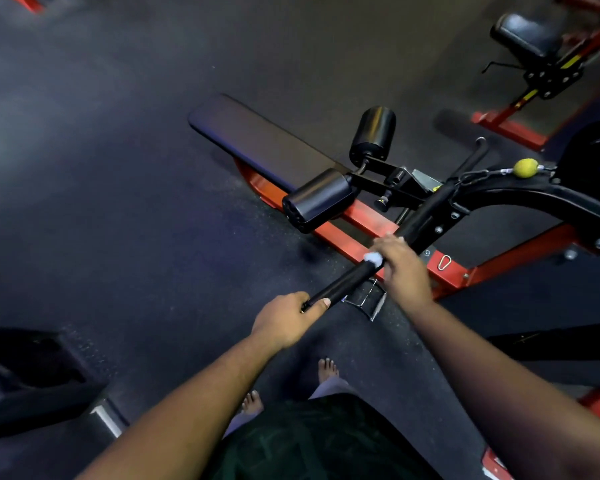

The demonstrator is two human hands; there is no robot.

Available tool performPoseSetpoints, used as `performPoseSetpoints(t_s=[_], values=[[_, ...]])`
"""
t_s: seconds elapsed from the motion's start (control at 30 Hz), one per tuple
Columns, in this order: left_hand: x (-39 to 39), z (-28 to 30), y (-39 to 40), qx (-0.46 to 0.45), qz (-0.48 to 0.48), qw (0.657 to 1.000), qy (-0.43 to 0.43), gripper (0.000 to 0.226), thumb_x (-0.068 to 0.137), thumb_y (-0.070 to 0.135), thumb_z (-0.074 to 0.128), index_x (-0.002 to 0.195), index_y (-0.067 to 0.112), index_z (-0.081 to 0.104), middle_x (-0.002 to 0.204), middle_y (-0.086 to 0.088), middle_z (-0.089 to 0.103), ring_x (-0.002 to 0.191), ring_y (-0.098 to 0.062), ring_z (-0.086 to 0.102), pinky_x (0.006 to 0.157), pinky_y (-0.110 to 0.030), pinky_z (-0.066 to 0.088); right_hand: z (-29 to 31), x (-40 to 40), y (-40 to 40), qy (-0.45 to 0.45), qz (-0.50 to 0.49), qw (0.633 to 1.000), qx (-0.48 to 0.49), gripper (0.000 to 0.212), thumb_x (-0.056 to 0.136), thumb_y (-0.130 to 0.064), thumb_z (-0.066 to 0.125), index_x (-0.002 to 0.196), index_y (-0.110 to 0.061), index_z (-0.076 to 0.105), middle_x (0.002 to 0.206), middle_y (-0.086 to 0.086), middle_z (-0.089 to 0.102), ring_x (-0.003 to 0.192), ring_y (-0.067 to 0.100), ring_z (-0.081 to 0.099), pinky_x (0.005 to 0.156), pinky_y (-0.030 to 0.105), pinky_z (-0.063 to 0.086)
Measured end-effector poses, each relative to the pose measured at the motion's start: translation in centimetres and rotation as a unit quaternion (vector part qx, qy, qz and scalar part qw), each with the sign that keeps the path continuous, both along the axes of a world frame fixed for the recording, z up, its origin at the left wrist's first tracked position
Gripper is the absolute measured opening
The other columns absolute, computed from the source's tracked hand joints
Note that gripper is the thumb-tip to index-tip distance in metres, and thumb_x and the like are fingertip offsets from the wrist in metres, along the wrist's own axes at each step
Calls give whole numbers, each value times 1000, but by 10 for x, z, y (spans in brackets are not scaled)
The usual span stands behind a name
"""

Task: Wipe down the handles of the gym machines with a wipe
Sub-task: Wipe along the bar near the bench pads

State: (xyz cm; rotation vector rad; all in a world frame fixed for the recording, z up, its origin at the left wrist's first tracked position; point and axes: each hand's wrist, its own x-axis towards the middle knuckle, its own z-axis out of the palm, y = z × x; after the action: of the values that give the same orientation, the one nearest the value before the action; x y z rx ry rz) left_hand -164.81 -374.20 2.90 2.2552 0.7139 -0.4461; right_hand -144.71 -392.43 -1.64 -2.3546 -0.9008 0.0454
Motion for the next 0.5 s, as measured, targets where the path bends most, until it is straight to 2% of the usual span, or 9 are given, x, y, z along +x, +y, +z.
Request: performPoseSetpoints(t_s=[0.1, 0.2, 0.27, 0.37, 0.43, 0.5], values=[[2, -1, 6, 12, 2, 1000, 2, 58, 94, 76, 42, 82, 21, 58, 70, 2, 63, 63, -18, 61, 53, -31, 36, -6, -43, 5, -11, 108, 994, 18, 47, 82, 18, 56, 116, -11, 72, 133, 5, 66, 139, 22, 49, 125, 45, 24], [2, -2, 8, 12, -4, 1000, 8, 58, 94, 77, 41, 84, 23, 59, 72, 2, 64, 64, -18, 62, 54, -32, 39, 2, -23, -5, -67, 183, 980, -30, 56, 77, 14, 53, 122, -15, 71, 136, 4, 65, 139, 25, 49, 122, 49, 26], [1, -1, 6, 8, -10, 1000, 11, 58, 94, 77, 40, 85, 23, 59, 72, 1, 65, 63, -18, 62, 54, -35, 42, 2, 16, -11, -87, 141, 982, -86, 62, 72, 14, 54, 122, -20, 71, 135, 4, 66, 137, 29, 52, 120, 52, 26], [2, -2, 2, -1, -11, 1000, 16, 60, 93, 78, 39, 84, 22, 59, 73, -1, 68, 64, -20, 65, 59, -42, 51, 0, 63, -19, -6, -24, 994, -102, 62, 78, 13, 55, 122, -27, 71, 137, 5, 65, 137, 31, 51, 118, 48, 31], [5, -2, 0, -6, -7, 1000, 17, 61, 93, 79, 40, 83, 21, 58, 72, -1, 67, 65, -21, 65, 58, -40, 49, -2, 66, -17, 26, -83, 993, -76, 59, 83, 12, 51, 124, -24, 72, 139, 8, 63, 135, 31, 53, 116, 40, 37], [8, -1, 0, -7, -4, 1000, 19, 62, 90, 81, 43, 80, 22, 57, 70, 1, 63, 63, -19, 62, 57, -36, 43, -2, 45, -10, 31, -96, 995, -22, 55, 82, 17, 49, 122, -14, 73, 139, 12, 63, 136, 32, 53, 119, 27, 29]])
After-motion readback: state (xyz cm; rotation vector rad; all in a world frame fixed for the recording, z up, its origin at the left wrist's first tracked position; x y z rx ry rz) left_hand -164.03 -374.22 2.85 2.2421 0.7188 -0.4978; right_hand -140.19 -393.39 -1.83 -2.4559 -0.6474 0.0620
